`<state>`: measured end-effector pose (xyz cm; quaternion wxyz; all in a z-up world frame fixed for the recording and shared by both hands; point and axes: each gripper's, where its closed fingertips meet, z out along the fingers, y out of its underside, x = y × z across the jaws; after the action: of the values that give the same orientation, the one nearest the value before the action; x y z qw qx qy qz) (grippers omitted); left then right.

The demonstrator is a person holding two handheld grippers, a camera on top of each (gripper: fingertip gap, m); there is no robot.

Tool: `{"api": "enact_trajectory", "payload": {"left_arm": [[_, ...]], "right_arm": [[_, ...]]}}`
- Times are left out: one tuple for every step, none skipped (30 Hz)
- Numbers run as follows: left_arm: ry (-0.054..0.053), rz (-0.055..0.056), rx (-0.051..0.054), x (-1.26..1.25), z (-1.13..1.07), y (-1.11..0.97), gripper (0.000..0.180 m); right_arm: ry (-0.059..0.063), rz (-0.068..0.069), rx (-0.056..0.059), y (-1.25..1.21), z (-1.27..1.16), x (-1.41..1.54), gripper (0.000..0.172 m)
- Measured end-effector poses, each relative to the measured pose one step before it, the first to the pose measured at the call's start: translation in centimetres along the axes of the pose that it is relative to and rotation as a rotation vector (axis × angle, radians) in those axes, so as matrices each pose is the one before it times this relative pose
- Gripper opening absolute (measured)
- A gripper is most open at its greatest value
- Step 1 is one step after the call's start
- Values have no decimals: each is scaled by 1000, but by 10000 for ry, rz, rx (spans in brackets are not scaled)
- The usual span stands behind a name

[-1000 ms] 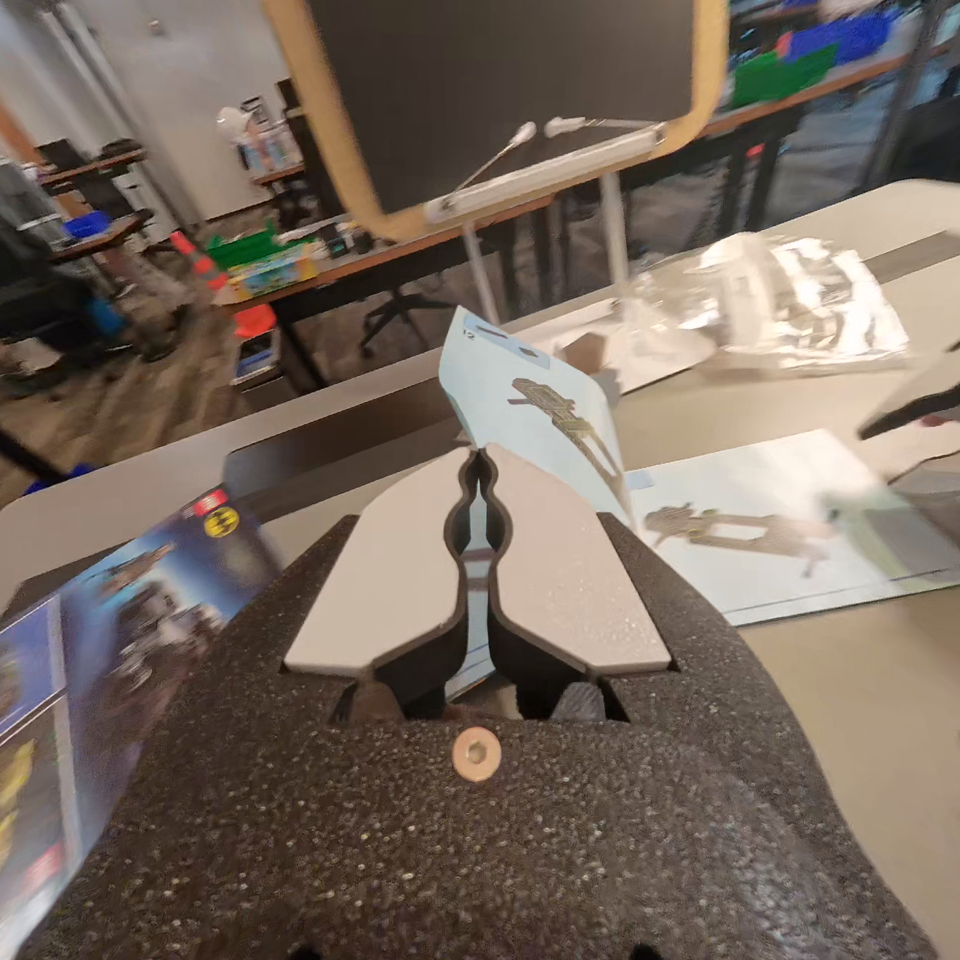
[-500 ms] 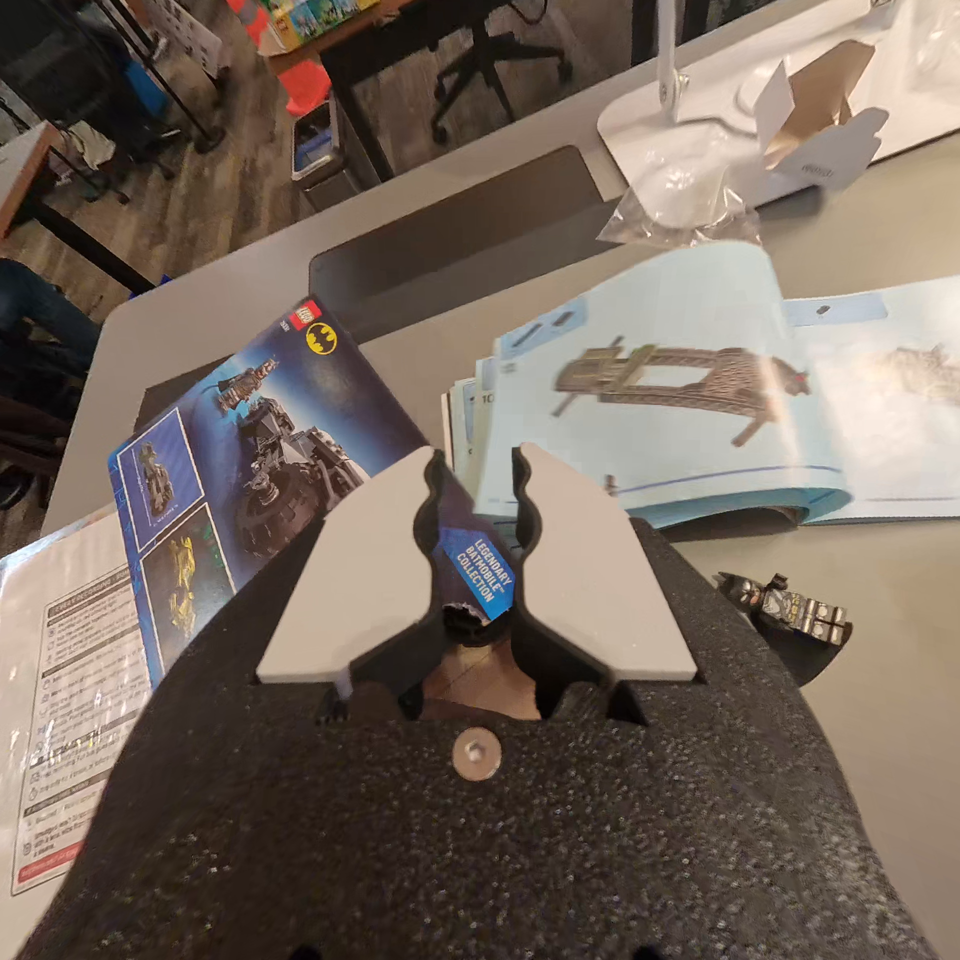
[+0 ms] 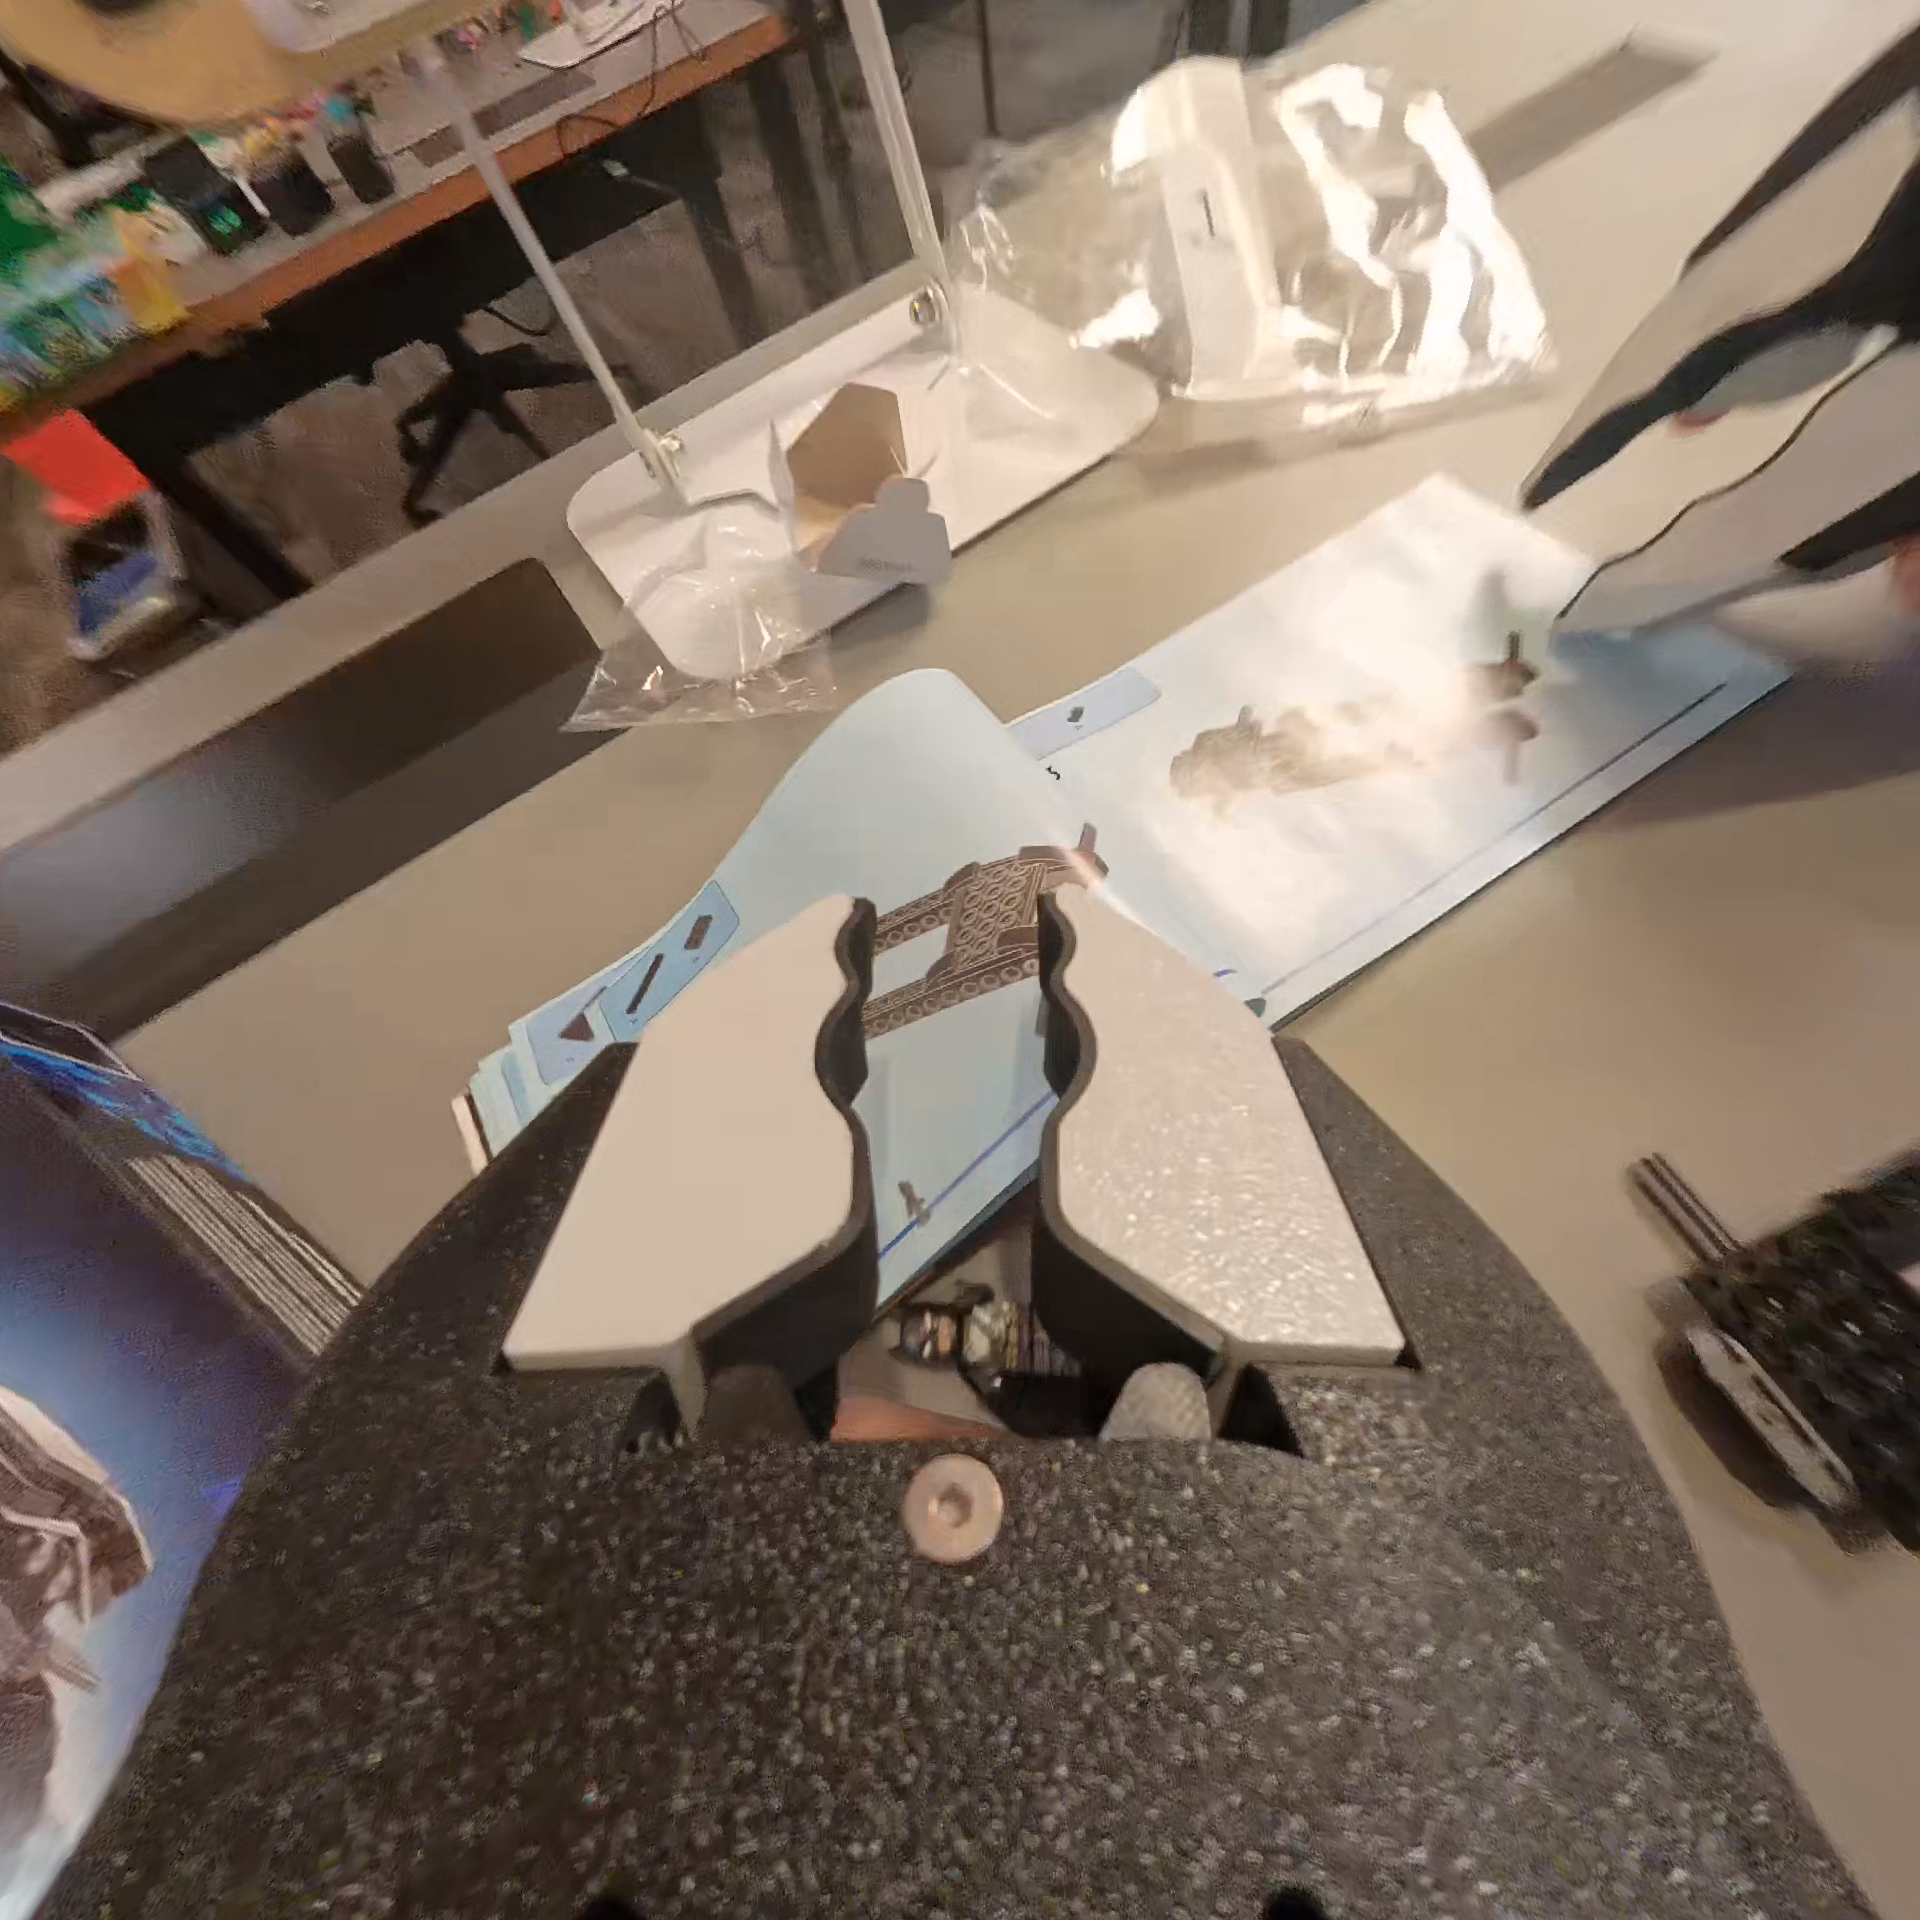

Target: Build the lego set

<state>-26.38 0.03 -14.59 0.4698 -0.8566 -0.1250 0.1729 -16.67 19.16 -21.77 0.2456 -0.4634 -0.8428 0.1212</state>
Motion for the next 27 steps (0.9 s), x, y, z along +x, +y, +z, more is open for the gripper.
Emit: {"api": "enact_trajectory", "payload": {"left_arm": [[-422,577,-132,556,643,-163,30],[-322,570,-50,567,529,-278,30],[-115,415,-139,630,494,-90,29],[40,280,-376,552,503,355,28],[-34,131,-531,117,478,754,28],[-63,-16,-517,-227,429,956,28],[6,-111,-457,-334,351,1037,28],[10,-172,-369,-471,246,1007,28],[-88,-226,-257,-695,112,840,28],[-126,-233,-185,-754,36,696,28],[-27,-169,-162,-571,-27,596,28],[88,-123,-131,-322,-34,476,28],[68,-131,17,-220,-79,237,28],[39,-106,68,-150,-118,136,28],[-5,-54,26,-118,-80,160,28],[-115,-48,148,-245,-102,-19,28],[-170,-76,236,-312,-164,-159,28],[-237,-136,329,-473,-263,-334,28],[-359,-250,586,-745,-423,-717,28],[-363,-331,734,-872,-571,-968,28],[-283,-357,757,-831,-625,-1068,27],[-246,-407,822,-815,-690,-1158,25],[-162,-432,860,-684,-668,-1216,25],[27,-351,873,-336,-605,-1190,24],[106,-242,766,-95,-504,-1014,23],[27,-153,627,-10,-393,-787,22],[72,-52,474,222,-277,-538,21]], "right_arm": [[43,-7,-54,72,-25,71,38],[25,9,5,-39,19,23,38],[13,25,31,-69,43,17,38],[-6,34,35,-66,32,-8,38],[-21,28,27,-33,31,-13,37],[-18,16,14,-1,2,2,37],[-21,10,-1,30,-5,-5,37],[-19,6,-9,35,-11,-8,38],[-8,-4,-5,30,-8,13,38],[-5,-5,0,13,-5,0,38],[-6,2,1,4,1,-1,37],[-8,-5,2,-1,-4,-20,37],[-5,-15,4,-12,11,-16,37],[1,-8,5,1,-2,2,37],[1,-1,8,-7,-8,0,37],[1,-9,16,-16,-8,-7,37],[3,-14,25,-18,-13,-18,37],[8,-5,48,-69,-44,-16,38],[12,22,97,-140,-79,0,38],[10,62,144,-214,-132,12,38],[19,82,181,-270,-194,24,38],[21,79,201,-265,-231,17,38],[4,92,189,-243,-259,-10,38],[22,114,192,-229,-292,17,38],[57,115,218,-262,-330,67,38],[51,107,226,-249,-344,82,38],[52,124,219,-227,-344,107,37]]}}
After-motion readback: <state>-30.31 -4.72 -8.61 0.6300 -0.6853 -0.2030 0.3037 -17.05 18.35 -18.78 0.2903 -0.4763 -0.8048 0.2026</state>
